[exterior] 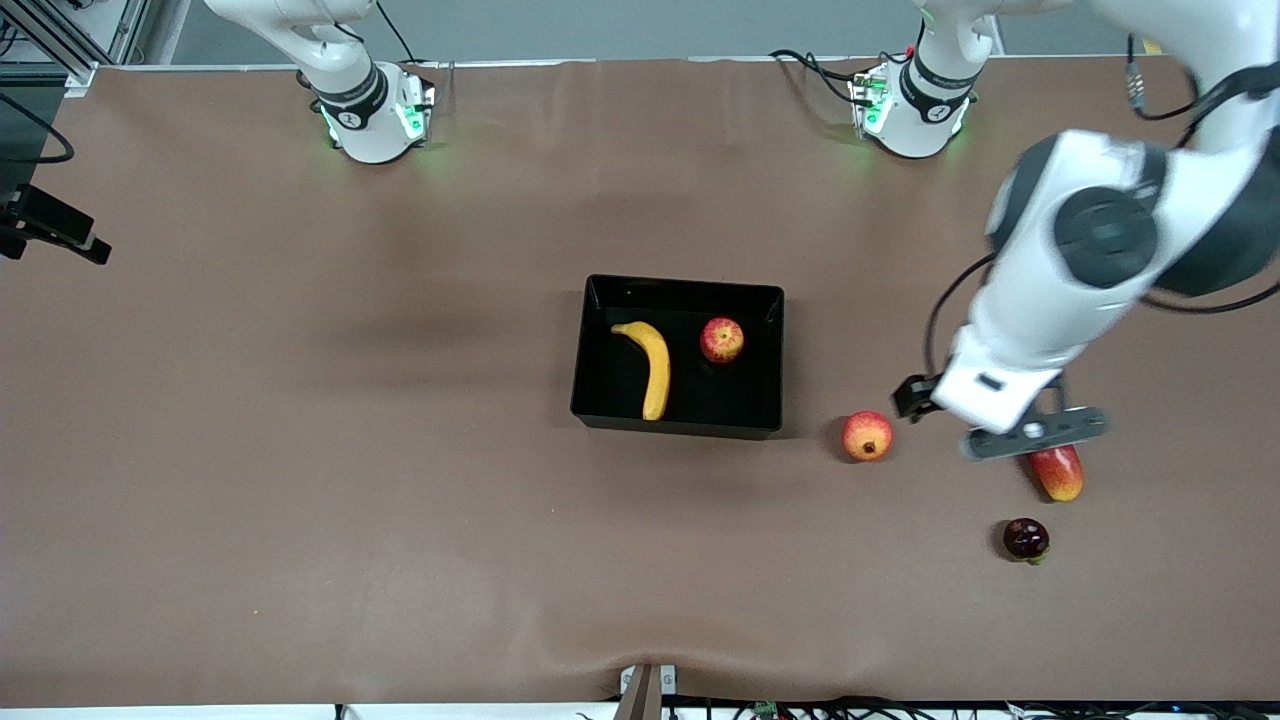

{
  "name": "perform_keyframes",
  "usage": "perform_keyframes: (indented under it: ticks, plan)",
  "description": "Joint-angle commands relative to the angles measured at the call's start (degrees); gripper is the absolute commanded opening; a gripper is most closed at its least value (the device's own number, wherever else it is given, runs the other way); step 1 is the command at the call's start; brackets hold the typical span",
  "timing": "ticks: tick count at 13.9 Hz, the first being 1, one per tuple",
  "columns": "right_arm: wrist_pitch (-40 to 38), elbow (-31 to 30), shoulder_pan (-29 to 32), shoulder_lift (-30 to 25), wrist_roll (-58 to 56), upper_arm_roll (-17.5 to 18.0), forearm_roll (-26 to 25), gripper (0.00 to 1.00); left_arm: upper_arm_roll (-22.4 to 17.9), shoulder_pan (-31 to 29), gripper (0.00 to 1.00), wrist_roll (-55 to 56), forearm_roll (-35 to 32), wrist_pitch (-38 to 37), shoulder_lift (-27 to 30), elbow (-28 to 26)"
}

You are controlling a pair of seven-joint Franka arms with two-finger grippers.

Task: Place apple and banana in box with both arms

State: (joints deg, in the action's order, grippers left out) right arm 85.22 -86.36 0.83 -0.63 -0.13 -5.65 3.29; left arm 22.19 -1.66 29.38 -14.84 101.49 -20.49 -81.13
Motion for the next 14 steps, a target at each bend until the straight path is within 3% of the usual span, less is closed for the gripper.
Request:
perform_keyframes:
  ticks: [1, 5, 7, 10, 14]
  plan:
    - [-0.4, 0.8, 1.3, 0.2, -0.4, 0.9, 0.1, 1.0, 0.3, -3.4, 1.0, -6.3, 2.1, -4.9, 5.7, -1.7]
    - [-0.3, 0.8, 1.3, 0.3, -0.4, 0.9, 0.1, 1.0, 0.0, -7.5, 1.0, -19.7, 2.9, -11.2, 11.9, -1.9]
    - [-0.2, 0.8, 1.3, 0.3, -0.4, 0.9, 0.1, 1.0, 0.0, -11.6, 1.0, -25.0, 8.0, -12.1, 14.6, -2.2]
    - [-0.2, 0.8, 1.2, 0.3, -0.4, 0.9, 0.1, 1.0, -5.9, -6.5, 1.0, -25.8, 9.6, -12.3, 19.4, -6.0]
    - [-0.2, 0.8, 1.2, 0.3, -0.4, 0.9, 0.1, 1.0, -9.2, -1.7, 1.0, -24.9, 11.1, -11.9, 23.1, -9.3]
